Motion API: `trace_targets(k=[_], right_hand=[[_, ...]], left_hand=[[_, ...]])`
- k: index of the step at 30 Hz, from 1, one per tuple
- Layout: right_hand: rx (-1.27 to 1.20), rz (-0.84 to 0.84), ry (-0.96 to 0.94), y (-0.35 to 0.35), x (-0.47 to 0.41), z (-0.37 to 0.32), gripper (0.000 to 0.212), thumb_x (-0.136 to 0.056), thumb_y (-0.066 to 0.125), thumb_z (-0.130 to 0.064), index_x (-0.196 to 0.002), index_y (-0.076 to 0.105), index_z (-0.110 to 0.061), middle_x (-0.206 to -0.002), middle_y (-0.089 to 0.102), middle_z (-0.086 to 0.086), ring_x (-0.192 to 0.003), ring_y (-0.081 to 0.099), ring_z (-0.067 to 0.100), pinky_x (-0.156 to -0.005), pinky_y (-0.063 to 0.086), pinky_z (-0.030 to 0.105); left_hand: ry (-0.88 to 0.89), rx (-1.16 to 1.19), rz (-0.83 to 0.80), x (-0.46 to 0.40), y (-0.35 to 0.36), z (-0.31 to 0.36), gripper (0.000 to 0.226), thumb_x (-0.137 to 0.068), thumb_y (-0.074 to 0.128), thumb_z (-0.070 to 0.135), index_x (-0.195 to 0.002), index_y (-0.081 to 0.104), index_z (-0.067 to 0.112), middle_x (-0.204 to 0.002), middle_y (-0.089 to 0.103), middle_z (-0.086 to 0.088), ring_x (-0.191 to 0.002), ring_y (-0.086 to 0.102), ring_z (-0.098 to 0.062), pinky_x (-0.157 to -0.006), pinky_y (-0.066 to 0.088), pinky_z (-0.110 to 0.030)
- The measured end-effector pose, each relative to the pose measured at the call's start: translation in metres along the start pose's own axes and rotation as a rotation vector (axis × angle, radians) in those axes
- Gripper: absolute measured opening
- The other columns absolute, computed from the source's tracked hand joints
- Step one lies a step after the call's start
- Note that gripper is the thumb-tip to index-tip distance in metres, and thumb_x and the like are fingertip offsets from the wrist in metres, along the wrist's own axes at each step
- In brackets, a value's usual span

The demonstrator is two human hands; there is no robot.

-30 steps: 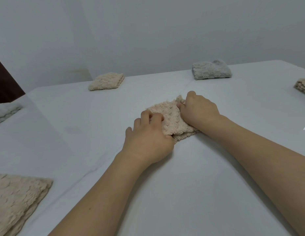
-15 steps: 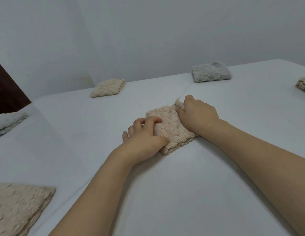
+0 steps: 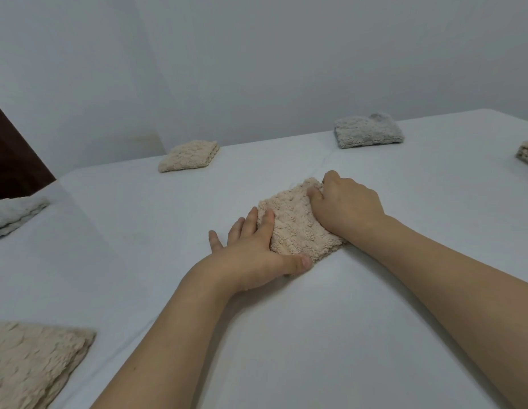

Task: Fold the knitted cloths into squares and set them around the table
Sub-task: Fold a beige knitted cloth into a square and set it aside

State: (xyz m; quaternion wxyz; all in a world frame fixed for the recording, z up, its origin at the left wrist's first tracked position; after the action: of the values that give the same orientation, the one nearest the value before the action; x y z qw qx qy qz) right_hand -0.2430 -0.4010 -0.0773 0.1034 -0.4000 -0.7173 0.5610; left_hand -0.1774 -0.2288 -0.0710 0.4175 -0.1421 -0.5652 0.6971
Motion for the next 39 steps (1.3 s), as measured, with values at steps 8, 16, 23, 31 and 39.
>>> trace_targets(k=[8,16,23,31,39], right_hand=[[-0.79,-0.124,-0.037,-0.004,-0.007,0.012,0.032,-0.092,0.057,-0.044,-0.098,0.058,-0.012,-0.087,0.065,0.006,-0.077,0.06,0.021,-0.071,0.048,0.037],[-1.274,-0.352,-0.091,-0.011,0.0,0.013,0.03,-0.087,0.067,-0.025,-0.101,0.055,-0.002,-0.083,0.065,0.015,-0.073,0.057,0.025,-0.06,0.049,0.031],[-1.259,-0.314,-0.03,-0.013,-0.005,0.014,0.028,-0.082,0.071,-0.035,-0.091,0.062,-0.01,-0.084,0.067,0.013,-0.07,0.059,0.022,-0.063,0.048,0.031],[-1.509,-0.43,0.257,-0.017,-0.013,0.012,0.036,-0.095,0.052,-0.044,-0.102,0.065,-0.011,-0.094,0.074,0.01,-0.082,0.073,0.025,-0.073,0.055,0.034],[-1.113,-0.121,0.263,0.008,-0.011,-0.005,0.04,-0.098,0.048,-0.03,-0.137,0.038,-0.026,-0.126,0.055,0.003,-0.109,0.058,0.021,-0.096,0.049,0.039]], left_hand=[[0.063,0.764,0.414,-0.018,-0.002,-0.014,0.052,-0.069,0.048,0.076,-0.11,0.062,0.048,-0.121,0.063,0.021,-0.133,0.044,-0.015,-0.119,0.017,-0.05],[-0.044,0.623,0.39,-0.037,-0.018,0.011,0.033,-0.09,0.047,0.056,-0.078,0.068,0.034,-0.103,0.071,0.014,-0.109,0.06,-0.014,-0.109,0.027,-0.044],[0.164,0.753,0.278,-0.053,-0.01,-0.006,0.059,-0.084,0.06,0.067,-0.082,0.063,0.008,-0.08,0.07,0.001,-0.076,0.065,-0.018,-0.077,0.052,-0.046],[0.189,0.693,0.6,-0.054,-0.01,-0.002,0.03,-0.105,0.041,0.031,-0.078,0.04,0.019,-0.074,0.049,0.006,-0.068,0.044,-0.013,-0.063,0.036,-0.033],[0.099,0.909,0.531,-0.06,-0.012,-0.002,0.039,-0.093,0.044,0.054,-0.09,0.057,0.017,-0.093,0.067,0.001,-0.091,0.064,-0.019,-0.087,0.051,-0.041]])
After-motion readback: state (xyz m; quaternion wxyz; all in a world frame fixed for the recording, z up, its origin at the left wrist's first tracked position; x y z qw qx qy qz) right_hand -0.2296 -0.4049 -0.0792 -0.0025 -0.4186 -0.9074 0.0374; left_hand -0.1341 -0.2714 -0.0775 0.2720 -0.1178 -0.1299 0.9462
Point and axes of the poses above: each hand's wrist, its own x-axis away from the middle knuckle, its own y-axis out of the palm, z = x × y, the point moved 1 cm from there along -x, towards the middle knuckle
